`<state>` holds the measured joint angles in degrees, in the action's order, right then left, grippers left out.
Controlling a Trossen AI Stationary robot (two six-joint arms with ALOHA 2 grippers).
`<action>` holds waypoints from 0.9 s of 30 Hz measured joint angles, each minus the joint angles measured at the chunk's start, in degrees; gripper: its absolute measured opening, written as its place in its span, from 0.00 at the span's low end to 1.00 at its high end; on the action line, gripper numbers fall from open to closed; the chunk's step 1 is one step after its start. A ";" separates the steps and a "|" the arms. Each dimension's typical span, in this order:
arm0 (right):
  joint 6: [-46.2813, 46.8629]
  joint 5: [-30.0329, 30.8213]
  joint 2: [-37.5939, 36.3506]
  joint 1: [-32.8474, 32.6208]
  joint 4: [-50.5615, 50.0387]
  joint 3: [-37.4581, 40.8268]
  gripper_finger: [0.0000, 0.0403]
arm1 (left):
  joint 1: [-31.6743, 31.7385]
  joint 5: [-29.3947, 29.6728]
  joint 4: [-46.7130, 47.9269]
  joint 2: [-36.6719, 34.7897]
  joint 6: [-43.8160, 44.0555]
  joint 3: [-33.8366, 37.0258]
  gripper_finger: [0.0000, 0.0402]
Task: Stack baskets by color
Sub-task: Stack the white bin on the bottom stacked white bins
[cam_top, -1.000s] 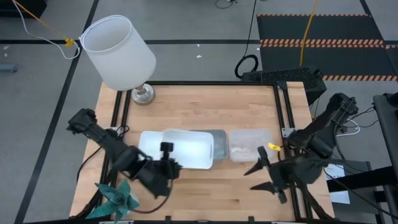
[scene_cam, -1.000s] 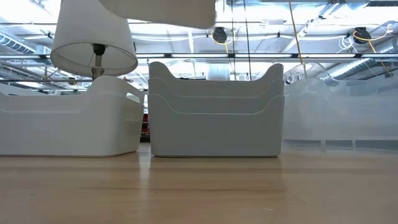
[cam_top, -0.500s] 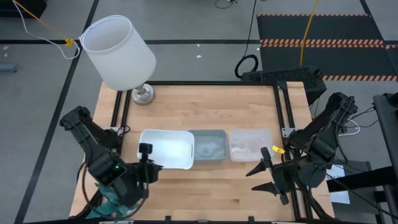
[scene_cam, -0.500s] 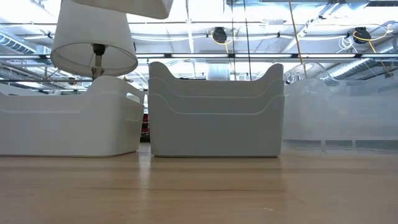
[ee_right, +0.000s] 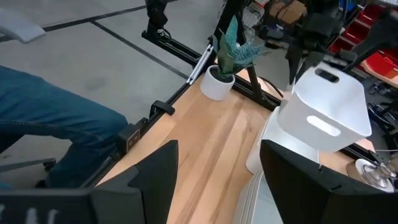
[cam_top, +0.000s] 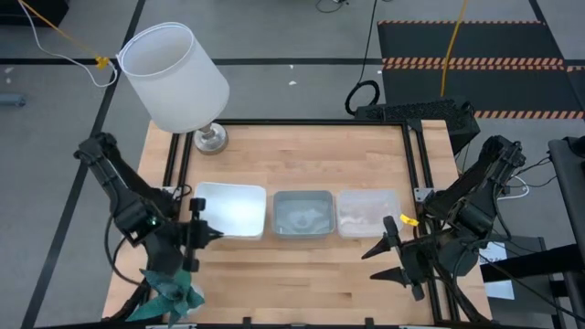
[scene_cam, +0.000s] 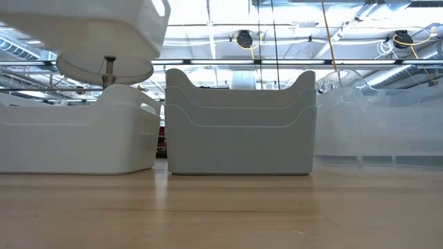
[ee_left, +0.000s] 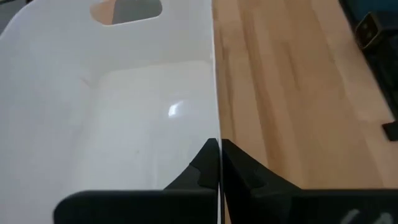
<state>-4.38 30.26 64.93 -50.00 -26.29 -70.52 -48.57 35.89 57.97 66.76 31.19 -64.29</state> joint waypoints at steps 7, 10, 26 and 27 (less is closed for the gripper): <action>0.00 -0.02 0.00 0.00 -0.16 0.00 0.55 | 0.02 -1.17 -9.06 -10.00 -1.98 13.85 0.01; -0.02 -0.02 0.00 0.00 -0.19 0.00 0.55 | 0.02 -2.50 -11.97 -12.34 -1.51 17.75 0.01; -0.90 -0.02 0.00 0.02 -0.15 0.02 0.55 | 2.46 -3.06 -17.63 -13.18 -2.98 23.95 0.02; -0.90 -0.02 0.00 0.02 -0.15 0.02 0.55 | 2.54 -3.07 -17.63 -13.18 -2.98 23.95 0.02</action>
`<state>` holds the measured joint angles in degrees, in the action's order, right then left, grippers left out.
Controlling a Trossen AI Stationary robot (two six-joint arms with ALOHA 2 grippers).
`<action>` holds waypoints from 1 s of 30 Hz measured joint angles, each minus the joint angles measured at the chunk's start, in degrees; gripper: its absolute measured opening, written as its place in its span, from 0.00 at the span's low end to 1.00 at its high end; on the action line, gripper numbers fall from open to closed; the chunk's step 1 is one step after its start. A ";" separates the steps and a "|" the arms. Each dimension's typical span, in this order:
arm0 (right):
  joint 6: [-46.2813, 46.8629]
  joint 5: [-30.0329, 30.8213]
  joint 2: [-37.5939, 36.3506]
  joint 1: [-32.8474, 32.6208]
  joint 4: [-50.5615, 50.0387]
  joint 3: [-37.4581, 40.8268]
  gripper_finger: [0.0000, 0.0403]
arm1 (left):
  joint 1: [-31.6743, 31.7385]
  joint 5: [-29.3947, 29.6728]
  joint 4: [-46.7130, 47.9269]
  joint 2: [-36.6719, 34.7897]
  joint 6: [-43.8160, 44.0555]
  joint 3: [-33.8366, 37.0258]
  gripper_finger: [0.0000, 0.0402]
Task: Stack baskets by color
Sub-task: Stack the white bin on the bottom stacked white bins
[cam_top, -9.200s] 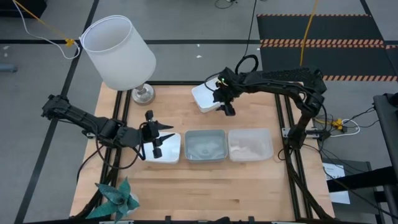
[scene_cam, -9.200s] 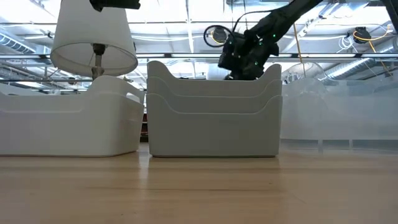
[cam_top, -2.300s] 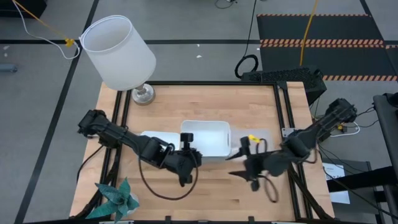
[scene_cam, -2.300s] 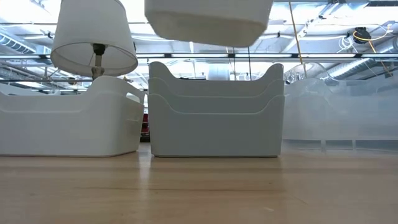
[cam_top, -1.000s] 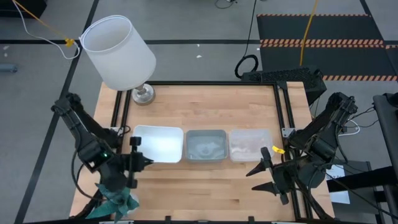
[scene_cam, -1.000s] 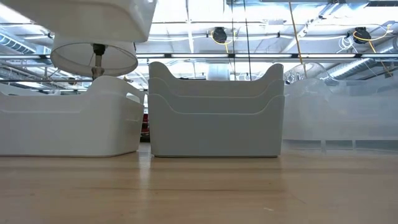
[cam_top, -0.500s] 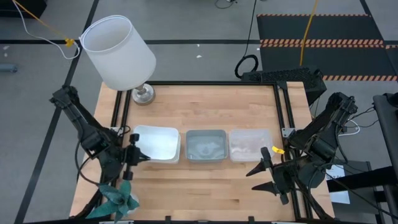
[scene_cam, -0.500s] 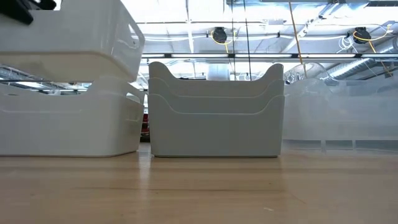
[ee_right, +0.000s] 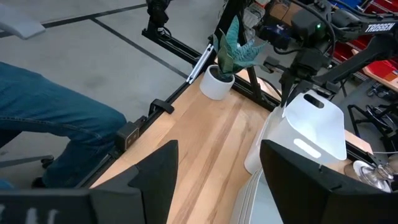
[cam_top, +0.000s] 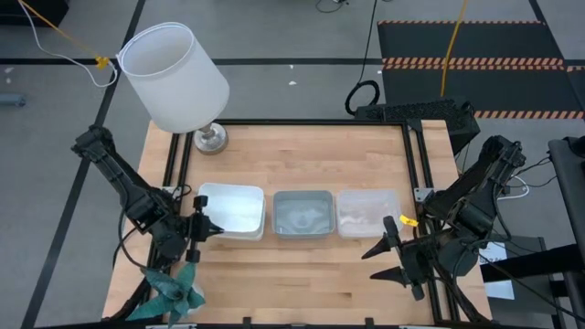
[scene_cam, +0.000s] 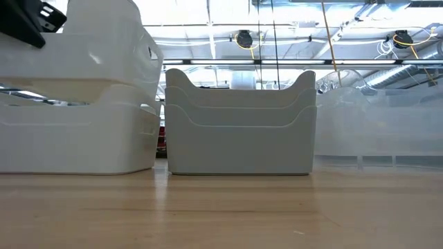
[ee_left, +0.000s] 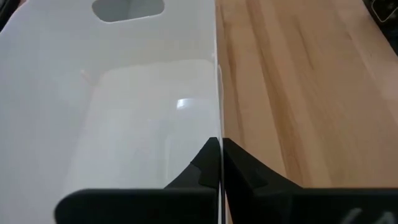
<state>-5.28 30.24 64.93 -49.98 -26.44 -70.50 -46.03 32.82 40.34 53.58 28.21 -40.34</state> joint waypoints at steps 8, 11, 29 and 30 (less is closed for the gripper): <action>0.03 0.00 0.00 0.00 0.00 0.00 0.55 | 2.11 -0.86 -0.07 1.17 0.37 0.02 0.01; 0.04 0.00 0.00 0.00 0.00 0.00 0.54 | 3.03 -2.21 -0.09 2.60 0.45 0.02 0.02; 0.04 0.00 0.02 0.00 0.00 0.00 0.54 | 3.53 -3.93 -0.04 4.92 4.04 0.02 0.03; 0.04 0.00 0.02 0.00 -0.02 0.00 0.54 | 3.53 -3.90 -0.03 4.92 4.04 0.02 0.04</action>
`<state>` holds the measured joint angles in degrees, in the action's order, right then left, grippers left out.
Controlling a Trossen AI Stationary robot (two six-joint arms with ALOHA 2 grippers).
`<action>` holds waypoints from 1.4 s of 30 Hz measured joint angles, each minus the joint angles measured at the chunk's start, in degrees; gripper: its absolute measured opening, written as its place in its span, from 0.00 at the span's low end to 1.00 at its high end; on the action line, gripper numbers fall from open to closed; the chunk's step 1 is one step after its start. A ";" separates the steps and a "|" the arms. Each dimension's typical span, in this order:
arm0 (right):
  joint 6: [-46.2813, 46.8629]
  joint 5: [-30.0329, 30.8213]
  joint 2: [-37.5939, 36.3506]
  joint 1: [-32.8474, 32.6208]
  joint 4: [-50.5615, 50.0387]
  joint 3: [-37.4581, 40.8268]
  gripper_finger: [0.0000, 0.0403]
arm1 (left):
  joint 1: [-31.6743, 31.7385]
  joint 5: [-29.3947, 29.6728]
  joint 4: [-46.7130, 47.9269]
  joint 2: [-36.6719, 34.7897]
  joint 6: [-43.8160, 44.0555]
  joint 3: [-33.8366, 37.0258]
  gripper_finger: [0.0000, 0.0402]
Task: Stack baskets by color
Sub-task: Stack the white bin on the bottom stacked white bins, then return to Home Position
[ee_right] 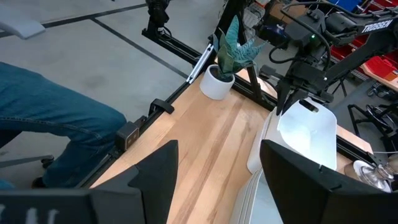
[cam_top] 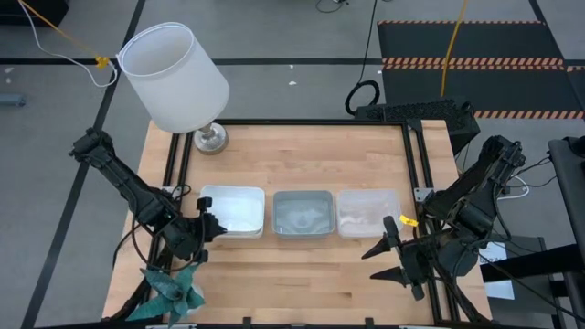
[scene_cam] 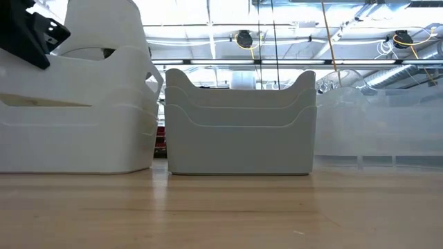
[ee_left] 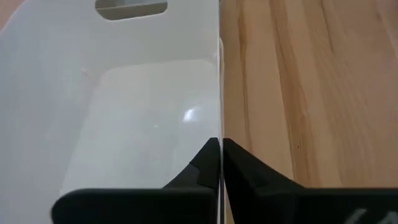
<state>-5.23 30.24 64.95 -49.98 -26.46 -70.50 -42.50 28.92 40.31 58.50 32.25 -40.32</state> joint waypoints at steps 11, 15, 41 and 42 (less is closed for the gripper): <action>0.02 0.00 0.00 0.00 0.00 0.00 0.54 | 0.00 0.01 0.08 0.00 -0.03 0.00 0.07; 0.00 -0.02 0.00 0.00 0.00 0.00 0.54 | 0.04 0.82 0.13 0.00 -0.08 0.00 0.12; -2.29 5.90 0.00 0.02 0.35 0.02 0.41 | 8.11 5.75 -23.47 -6.22 -16.64 -0.02 0.34; -2.81 5.91 0.00 0.02 0.15 0.02 0.39 | 8.95 6.06 -25.48 -6.46 -18.87 -0.02 0.33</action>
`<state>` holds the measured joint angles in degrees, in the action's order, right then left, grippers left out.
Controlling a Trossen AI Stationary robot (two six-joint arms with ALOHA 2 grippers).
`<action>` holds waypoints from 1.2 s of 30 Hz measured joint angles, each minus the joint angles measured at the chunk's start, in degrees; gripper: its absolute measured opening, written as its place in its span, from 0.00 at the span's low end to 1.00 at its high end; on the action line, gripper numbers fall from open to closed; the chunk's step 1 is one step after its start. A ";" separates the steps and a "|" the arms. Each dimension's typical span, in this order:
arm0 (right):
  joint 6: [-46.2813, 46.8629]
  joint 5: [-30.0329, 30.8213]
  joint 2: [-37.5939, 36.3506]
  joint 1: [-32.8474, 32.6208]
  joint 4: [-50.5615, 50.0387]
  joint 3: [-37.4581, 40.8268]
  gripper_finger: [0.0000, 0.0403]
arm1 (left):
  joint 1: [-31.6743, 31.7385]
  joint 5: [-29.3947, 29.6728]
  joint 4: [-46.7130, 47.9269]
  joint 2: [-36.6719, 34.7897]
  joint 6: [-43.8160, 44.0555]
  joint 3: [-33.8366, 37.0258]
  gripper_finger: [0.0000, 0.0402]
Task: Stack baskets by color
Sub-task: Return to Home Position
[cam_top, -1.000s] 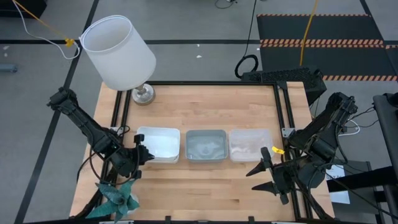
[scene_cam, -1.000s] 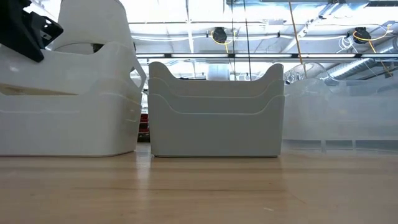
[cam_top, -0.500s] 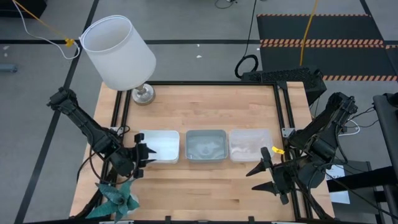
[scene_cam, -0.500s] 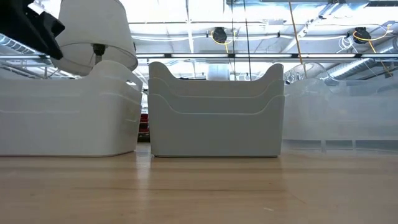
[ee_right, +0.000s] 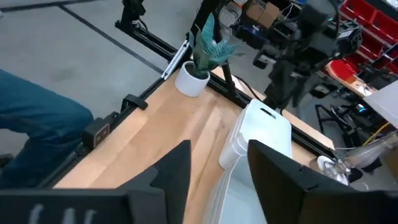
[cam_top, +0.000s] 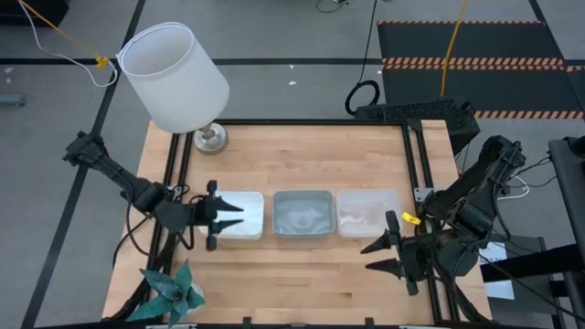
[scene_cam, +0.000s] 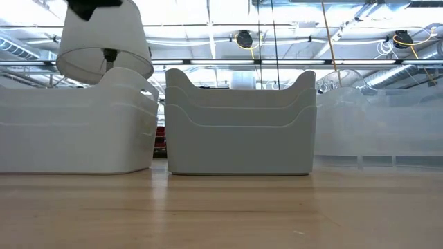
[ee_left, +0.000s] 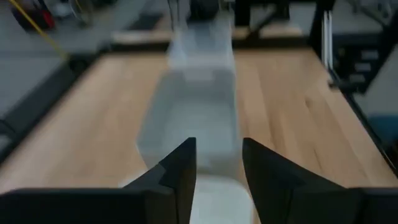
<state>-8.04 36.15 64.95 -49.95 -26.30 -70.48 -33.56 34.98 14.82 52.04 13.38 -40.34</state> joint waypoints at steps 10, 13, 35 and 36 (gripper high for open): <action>-5.85 4.34 -3.26 3.92 3.44 7.46 0.20 | 7.44 -0.12 -17.61 0.02 -18.73 -0.03 0.23; -6.83 4.28 -6.30 5.91 5.71 11.20 0.15 | 9.58 -2.45 -18.20 0.02 -19.62 -0.04 0.21; -9.12 -18.00 -31.12 27.56 15.40 33.93 0.00 | 16.60 -5.36 -9.93 0.06 -14.95 0.21 0.08; -9.25 -18.82 -31.46 28.42 15.41 34.51 0.00 | 16.90 -5.96 -10.49 0.06 -14.92 0.67 0.08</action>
<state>-17.29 17.33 33.48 -21.53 -10.90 -35.97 -16.66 29.01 4.33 52.10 -1.54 -39.66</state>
